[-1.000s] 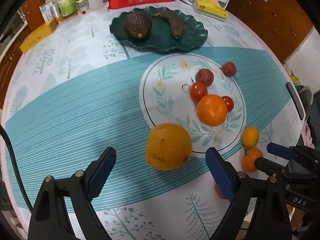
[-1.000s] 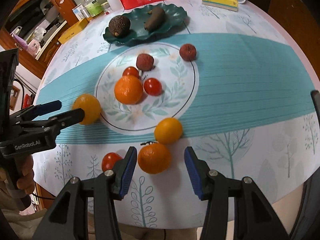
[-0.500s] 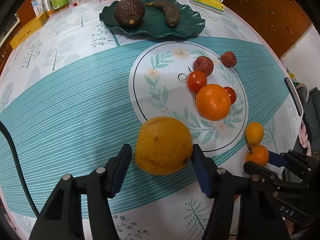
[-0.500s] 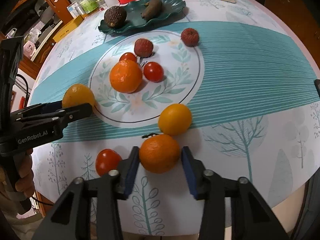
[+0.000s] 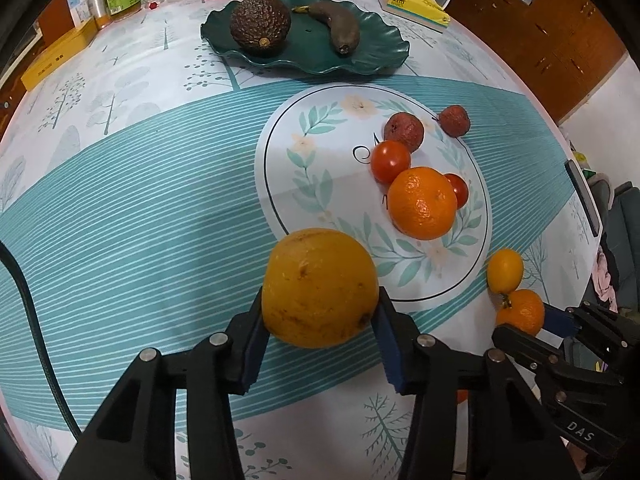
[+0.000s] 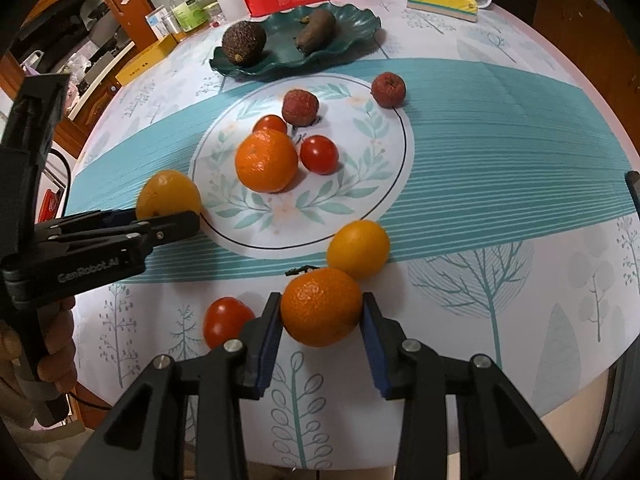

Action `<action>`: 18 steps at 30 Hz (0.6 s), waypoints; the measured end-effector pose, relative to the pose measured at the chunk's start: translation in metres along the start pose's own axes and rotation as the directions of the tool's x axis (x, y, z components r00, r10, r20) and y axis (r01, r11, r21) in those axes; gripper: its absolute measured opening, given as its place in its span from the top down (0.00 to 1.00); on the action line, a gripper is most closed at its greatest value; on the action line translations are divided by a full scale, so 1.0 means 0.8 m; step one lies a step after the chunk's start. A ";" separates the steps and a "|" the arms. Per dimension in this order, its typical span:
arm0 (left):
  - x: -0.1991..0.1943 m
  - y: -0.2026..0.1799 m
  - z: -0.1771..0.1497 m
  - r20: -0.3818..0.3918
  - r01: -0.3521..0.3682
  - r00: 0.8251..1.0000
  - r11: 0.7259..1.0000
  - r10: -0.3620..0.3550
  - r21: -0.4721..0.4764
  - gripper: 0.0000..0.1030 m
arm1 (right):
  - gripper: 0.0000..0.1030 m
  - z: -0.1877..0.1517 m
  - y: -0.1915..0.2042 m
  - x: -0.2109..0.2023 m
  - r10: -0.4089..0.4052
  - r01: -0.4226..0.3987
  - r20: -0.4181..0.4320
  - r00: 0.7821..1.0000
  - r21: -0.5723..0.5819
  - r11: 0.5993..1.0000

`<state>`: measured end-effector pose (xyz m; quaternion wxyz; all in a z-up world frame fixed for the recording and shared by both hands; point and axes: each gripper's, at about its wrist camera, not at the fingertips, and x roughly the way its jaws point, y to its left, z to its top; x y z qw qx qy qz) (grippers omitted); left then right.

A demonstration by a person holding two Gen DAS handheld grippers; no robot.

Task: Organize fruits
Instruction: 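Grasp the large orange with the left tool while the right tool grasps a tangerine, then place orange and tangerine on the green plate and open both tools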

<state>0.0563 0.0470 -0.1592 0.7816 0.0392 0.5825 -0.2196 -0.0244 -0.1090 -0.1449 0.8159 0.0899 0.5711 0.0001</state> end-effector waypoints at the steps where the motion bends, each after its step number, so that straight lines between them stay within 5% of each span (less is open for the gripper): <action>1: -0.002 0.000 0.000 0.004 0.002 1.000 1.000 -0.002 -0.001 0.55 | 0.63 0.000 0.001 -0.003 0.001 -0.001 0.004 1.000 -0.004 1.000; 18: -0.124 -0.039 0.068 0.181 0.045 0.982 0.997 -0.054 0.056 0.55 | 0.63 0.053 0.008 -0.110 0.002 0.010 0.163 0.987 -0.072 0.997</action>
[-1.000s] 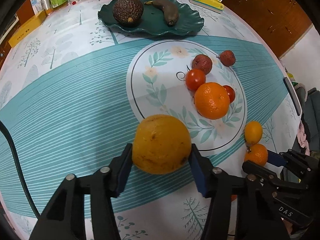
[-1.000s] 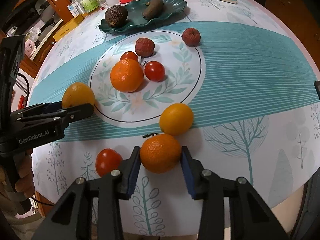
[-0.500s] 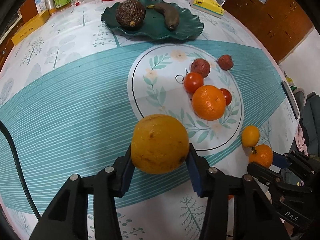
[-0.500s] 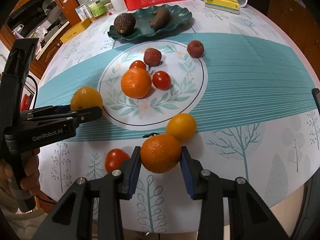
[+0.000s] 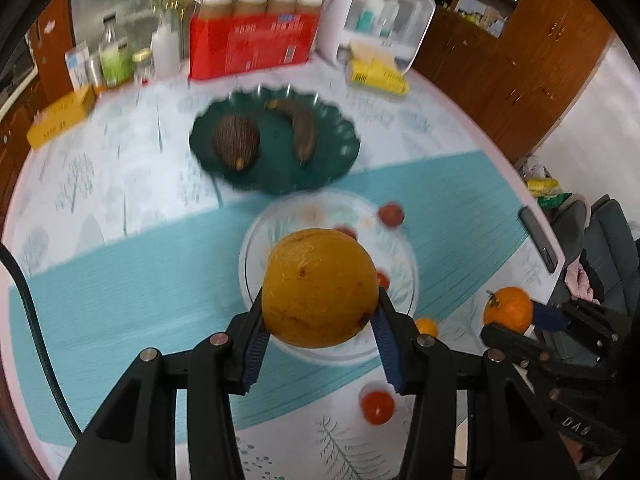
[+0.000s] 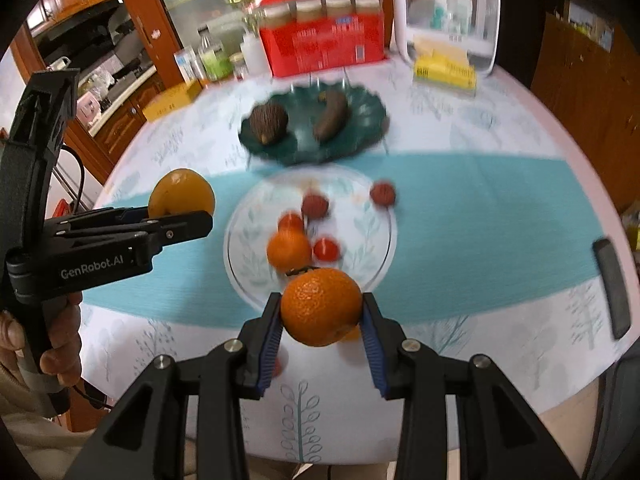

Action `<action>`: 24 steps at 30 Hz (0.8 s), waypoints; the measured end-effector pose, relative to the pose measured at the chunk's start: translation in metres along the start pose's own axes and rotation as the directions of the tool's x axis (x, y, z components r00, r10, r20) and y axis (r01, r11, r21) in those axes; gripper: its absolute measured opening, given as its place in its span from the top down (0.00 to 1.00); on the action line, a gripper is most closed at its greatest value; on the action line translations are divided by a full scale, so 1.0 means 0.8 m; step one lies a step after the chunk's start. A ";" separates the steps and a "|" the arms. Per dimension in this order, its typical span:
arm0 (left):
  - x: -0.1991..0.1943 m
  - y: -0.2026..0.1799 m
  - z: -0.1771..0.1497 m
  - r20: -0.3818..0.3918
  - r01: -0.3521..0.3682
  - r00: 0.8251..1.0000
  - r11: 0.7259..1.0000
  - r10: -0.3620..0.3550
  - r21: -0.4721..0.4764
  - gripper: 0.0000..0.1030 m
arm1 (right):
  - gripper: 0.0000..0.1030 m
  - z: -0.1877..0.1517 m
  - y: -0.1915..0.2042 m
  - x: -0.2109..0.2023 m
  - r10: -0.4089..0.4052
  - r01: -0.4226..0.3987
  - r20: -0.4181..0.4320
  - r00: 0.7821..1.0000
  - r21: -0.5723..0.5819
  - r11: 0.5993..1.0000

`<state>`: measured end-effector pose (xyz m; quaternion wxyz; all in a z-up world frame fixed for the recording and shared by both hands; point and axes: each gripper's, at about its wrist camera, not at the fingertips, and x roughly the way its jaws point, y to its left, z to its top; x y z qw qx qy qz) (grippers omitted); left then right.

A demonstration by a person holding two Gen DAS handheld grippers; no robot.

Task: Organize fruits
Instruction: 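Place orange and tangerine on the green plate and open both tools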

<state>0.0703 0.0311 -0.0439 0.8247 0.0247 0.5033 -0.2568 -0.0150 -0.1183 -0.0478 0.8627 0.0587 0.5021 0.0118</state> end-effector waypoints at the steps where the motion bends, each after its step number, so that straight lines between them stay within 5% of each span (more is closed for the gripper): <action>1: -0.007 -0.001 0.006 0.009 -0.003 1.000 1.000 0.003 0.005 0.55 | 0.63 0.013 -0.001 -0.012 -0.006 0.006 0.018 1.000 -0.009 1.000; 14: -0.068 0.013 0.169 0.144 -0.084 0.987 0.994 0.072 0.075 0.55 | 0.63 0.193 -0.008 -0.077 -0.095 0.112 0.186 0.978 -0.080 0.991; 18: -0.055 0.027 0.221 0.172 -0.107 0.980 0.993 0.095 0.057 0.55 | 0.63 0.256 -0.019 -0.055 -0.106 0.124 0.205 0.973 -0.077 0.989; 24: 0.032 0.054 0.274 0.123 -0.131 0.984 0.991 0.130 0.000 0.55 | 0.63 0.316 -0.047 0.037 -0.089 0.103 0.137 0.987 -0.099 0.990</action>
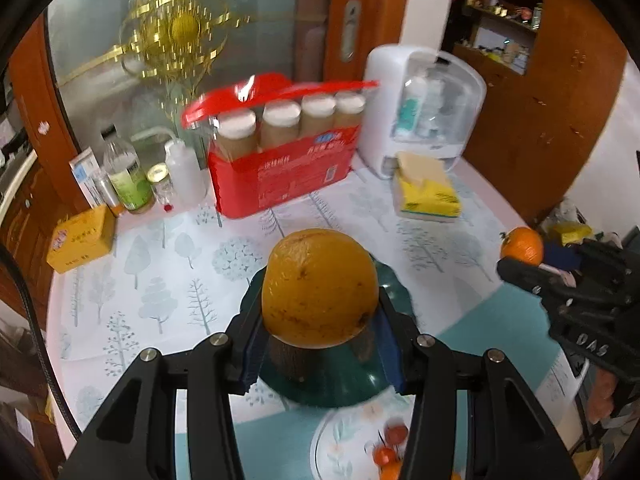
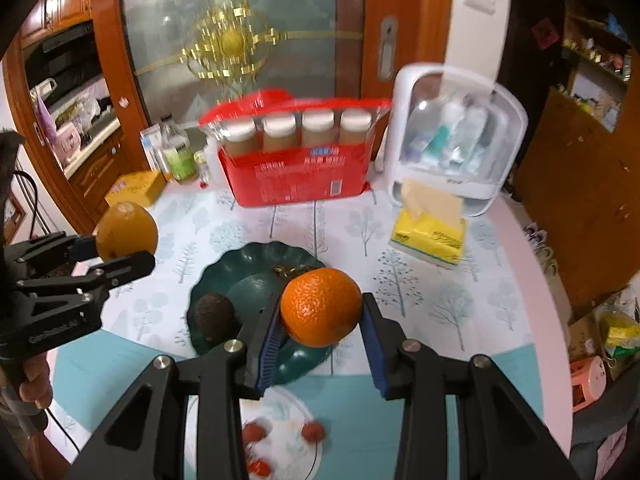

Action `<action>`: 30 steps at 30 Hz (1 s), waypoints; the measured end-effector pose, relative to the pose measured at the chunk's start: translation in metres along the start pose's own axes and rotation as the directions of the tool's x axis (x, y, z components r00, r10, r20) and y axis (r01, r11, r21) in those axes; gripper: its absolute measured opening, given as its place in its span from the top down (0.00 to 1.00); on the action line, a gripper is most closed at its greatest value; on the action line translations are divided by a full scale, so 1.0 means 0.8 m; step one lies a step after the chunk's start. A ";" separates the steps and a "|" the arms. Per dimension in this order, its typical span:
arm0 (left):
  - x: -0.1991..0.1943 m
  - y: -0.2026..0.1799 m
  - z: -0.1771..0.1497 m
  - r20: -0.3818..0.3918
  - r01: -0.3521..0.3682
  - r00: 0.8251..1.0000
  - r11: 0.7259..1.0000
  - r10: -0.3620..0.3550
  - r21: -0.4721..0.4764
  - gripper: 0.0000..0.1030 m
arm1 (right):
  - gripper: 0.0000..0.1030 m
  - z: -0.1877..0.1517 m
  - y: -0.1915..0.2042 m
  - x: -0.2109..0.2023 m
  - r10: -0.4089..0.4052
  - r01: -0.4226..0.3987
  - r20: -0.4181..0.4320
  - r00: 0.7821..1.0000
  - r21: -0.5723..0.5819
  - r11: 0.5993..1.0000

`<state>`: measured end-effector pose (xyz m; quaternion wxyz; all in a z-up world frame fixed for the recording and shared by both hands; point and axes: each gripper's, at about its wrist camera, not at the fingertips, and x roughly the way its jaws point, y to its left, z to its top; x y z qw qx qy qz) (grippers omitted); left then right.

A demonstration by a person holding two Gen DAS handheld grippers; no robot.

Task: Organize fruits
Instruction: 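Place orange and tangerine on the green plate and open both tools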

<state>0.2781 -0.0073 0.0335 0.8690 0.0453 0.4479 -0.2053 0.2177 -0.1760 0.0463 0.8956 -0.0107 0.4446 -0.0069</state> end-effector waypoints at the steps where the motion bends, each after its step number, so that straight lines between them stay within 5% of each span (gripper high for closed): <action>1: 0.021 0.002 0.001 -0.023 -0.006 1.000 1.000 0.006 -0.014 0.55 | 0.63 0.002 -0.003 0.022 0.005 -0.005 -0.020 1.000 -0.007 1.000; 13: 0.203 0.012 -0.026 -0.208 -0.049 0.978 0.995 0.029 -0.092 0.55 | 0.63 -0.050 -0.001 0.213 0.116 -0.140 -0.221 0.968 -0.097 0.985; 26: 0.257 0.023 -0.047 -0.285 -0.072 0.958 0.991 0.039 -0.108 0.54 | 0.61 -0.071 0.015 0.252 0.120 -0.169 -0.236 0.964 -0.197 0.966; 30: 0.245 0.017 -0.042 -0.252 -0.075 0.966 0.992 0.048 -0.100 0.39 | 0.53 -0.071 0.014 0.245 0.115 -0.163 -0.216 0.970 -0.218 0.962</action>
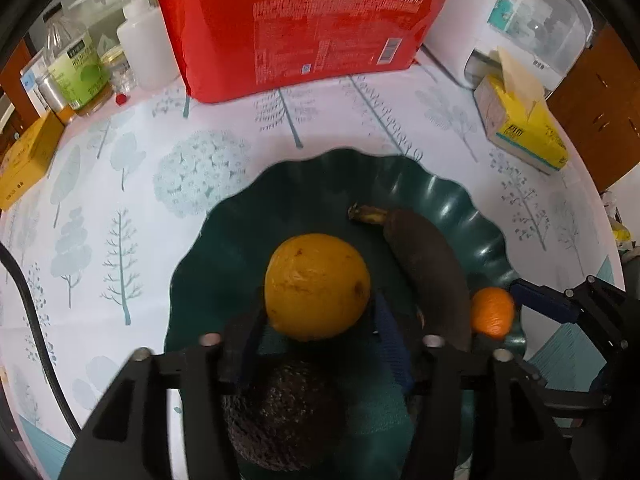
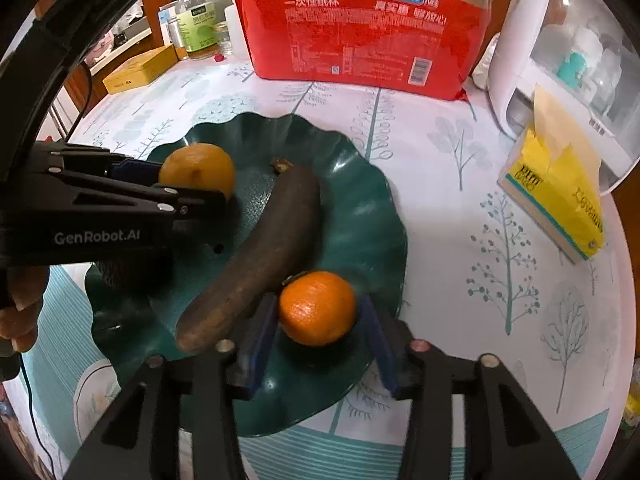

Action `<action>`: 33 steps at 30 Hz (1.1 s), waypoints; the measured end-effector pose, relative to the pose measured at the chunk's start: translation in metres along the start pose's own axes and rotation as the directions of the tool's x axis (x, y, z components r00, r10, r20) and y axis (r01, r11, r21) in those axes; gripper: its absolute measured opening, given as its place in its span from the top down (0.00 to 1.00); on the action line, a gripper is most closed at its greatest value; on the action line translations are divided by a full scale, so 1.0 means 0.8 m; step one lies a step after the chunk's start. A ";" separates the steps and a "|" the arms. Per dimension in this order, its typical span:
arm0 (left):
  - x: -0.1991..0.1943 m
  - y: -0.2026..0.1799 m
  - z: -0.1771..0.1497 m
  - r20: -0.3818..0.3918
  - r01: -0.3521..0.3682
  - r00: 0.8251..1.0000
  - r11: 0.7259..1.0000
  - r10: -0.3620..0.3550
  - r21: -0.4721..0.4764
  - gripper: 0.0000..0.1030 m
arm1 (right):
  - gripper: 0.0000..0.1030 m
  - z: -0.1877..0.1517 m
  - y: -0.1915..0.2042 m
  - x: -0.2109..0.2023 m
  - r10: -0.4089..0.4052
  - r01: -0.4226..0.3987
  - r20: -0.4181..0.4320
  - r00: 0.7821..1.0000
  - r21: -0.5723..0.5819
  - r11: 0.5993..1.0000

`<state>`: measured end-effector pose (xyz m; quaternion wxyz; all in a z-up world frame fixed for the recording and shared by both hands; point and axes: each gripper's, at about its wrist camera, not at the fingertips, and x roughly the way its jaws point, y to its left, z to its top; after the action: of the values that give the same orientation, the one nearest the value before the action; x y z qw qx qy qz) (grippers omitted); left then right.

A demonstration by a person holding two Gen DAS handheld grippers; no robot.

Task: Organize fruits
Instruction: 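Place orange and tangerine on the green plate and open both tools, then move both tools back toward the white plate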

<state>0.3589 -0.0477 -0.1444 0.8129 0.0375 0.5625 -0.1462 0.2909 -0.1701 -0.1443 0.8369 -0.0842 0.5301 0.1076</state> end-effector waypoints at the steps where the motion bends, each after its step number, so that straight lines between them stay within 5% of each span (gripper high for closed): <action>1: -0.005 0.000 0.001 0.009 0.000 1.000 1.000 0.000 0.000 0.30 | 0.51 0.000 0.000 -0.003 -0.003 0.003 0.011 1.000 -0.005 1.000; 4: -0.024 -0.004 0.002 0.045 -0.008 0.999 1.000 0.008 0.005 0.20 | 0.47 0.002 -0.002 -0.016 0.011 -0.011 0.040 0.999 0.000 1.000; 18: -0.097 -0.008 -0.018 0.094 0.000 0.996 1.000 0.001 -0.006 0.12 | 0.45 0.001 0.004 -0.068 0.043 -0.049 0.098 0.994 0.064 0.997; 33: -0.219 -0.008 -0.088 0.179 0.029 0.983 0.999 -0.031 0.018 0.08 | 0.46 -0.027 0.035 -0.161 -0.003 -0.017 0.140 0.990 0.139 0.990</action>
<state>0.2367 -0.0033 -0.0071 0.8577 0.0219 0.4863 -0.1655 0.2114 -0.1605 -0.0376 0.8753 -0.0155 0.4768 0.0788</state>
